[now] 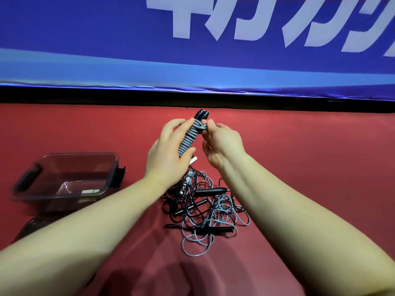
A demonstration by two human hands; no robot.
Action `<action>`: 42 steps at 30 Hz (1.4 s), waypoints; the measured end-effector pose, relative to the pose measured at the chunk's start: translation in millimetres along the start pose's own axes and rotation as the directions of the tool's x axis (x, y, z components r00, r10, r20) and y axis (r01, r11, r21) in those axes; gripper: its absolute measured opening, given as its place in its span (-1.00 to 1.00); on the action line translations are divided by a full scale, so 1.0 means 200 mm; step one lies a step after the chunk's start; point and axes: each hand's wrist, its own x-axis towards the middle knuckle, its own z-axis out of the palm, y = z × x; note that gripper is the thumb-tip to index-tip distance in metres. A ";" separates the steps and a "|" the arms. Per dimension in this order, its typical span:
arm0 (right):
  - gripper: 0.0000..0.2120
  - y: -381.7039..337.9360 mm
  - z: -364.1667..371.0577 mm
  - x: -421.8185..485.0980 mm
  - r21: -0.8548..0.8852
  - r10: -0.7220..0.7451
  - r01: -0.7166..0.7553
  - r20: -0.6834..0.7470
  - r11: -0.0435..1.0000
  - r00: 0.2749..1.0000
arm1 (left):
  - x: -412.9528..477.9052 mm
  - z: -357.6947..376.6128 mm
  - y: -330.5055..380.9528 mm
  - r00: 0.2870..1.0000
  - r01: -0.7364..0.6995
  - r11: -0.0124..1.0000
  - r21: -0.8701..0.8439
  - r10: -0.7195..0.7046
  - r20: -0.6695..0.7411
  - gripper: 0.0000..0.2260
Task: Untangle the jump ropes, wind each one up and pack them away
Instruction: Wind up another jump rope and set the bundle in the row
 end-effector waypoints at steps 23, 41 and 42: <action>-0.75 -0.22 -0.04 -0.01 -0.721 -0.163 0.534 0.520 0.443 0.838 | 0.05 0.02 -0.02 0.995 0.022 0.916 -0.400 0.020 0.100 -0.35; -0.60 -0.14 -0.08 0.02 -0.697 -0.365 0.670 0.572 0.256 0.735 | 0.10 -0.03 -0.04 0.968 0.148 0.787 -0.599 0.010 0.252 -0.35; -0.54 -0.14 -0.09 0.02 -0.663 -0.372 0.678 0.570 0.318 0.733 | 0.09 -0.04 -0.03 0.962 0.176 0.757 -0.629 0.002 0.272 -0.34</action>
